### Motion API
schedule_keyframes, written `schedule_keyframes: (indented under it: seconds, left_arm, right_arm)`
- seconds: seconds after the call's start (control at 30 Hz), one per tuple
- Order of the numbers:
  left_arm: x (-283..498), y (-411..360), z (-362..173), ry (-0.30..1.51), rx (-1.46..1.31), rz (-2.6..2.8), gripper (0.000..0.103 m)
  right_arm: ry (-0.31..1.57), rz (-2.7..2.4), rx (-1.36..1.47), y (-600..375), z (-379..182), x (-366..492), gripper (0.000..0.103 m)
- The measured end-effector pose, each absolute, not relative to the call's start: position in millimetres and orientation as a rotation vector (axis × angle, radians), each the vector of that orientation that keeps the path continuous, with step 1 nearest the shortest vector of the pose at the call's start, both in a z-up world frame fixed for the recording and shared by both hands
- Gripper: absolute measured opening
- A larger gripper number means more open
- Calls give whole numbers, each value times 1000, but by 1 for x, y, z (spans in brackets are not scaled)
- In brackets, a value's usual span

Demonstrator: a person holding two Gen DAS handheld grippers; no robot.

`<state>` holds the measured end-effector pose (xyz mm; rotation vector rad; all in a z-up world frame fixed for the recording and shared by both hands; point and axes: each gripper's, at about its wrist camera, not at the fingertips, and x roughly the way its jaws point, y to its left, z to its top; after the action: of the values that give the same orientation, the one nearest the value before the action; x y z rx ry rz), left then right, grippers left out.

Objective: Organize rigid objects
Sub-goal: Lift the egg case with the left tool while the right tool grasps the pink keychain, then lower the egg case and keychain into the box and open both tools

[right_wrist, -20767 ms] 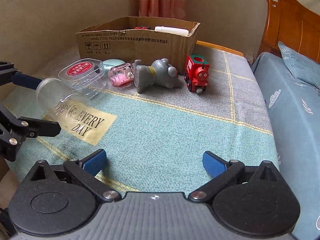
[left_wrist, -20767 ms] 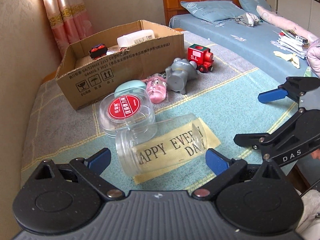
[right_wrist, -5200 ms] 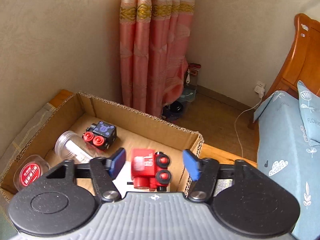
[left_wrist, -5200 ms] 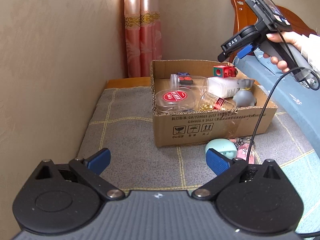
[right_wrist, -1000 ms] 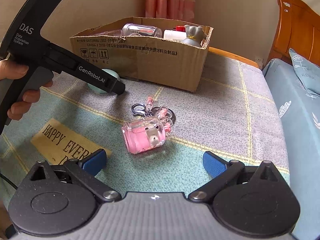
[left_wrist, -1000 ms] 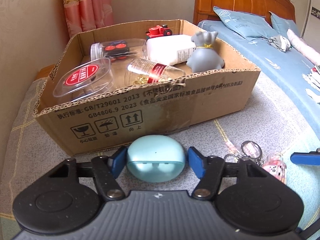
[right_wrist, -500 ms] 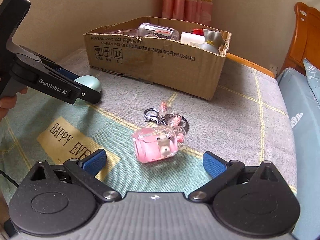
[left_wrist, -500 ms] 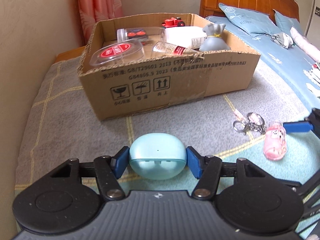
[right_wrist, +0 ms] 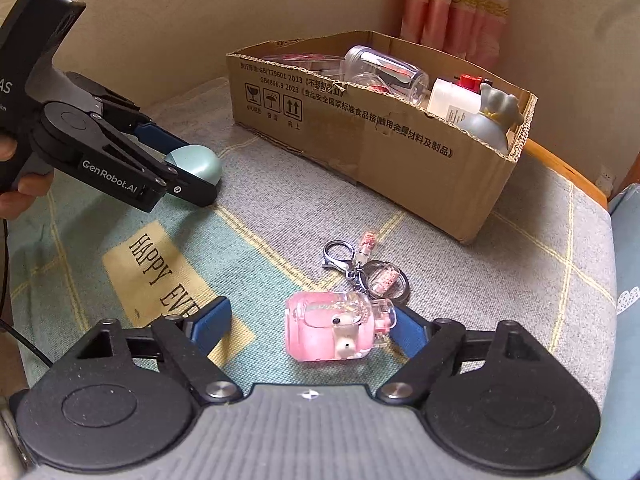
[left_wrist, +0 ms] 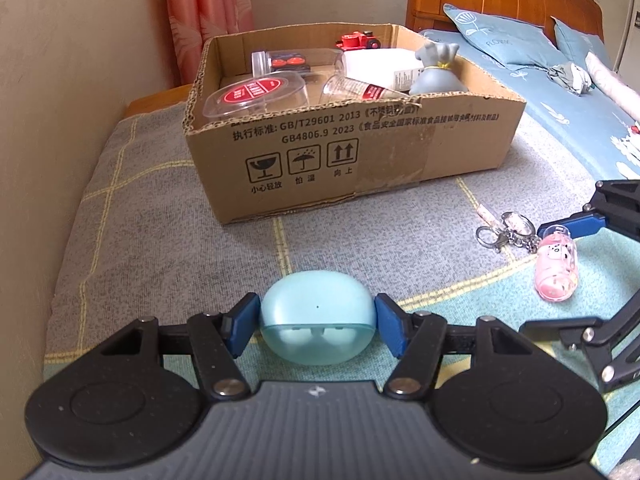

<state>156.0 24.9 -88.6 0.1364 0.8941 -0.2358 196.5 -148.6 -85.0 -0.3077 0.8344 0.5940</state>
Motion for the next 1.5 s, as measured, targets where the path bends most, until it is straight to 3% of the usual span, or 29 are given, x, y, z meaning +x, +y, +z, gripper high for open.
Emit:
schedule_keyframes:
  seconds: [0.27, 0.8, 1.23, 1.5]
  left_arm:
    - [160, 25, -86, 909, 138, -251, 61]
    - [153, 13, -43, 888, 238, -377, 61]
    - [159, 5, -1, 777, 272, -381, 61]
    - [178, 6, 28, 706, 281, -367, 61]
  right_arm:
    - [847, 542, -345, -147, -78, 197, 57]
    - [811, 604, -408, -159, -16, 201, 56]
    - [634, 590, -387, -156, 58, 241, 56]
    - [655, 548, -344, -146, 59, 290, 56]
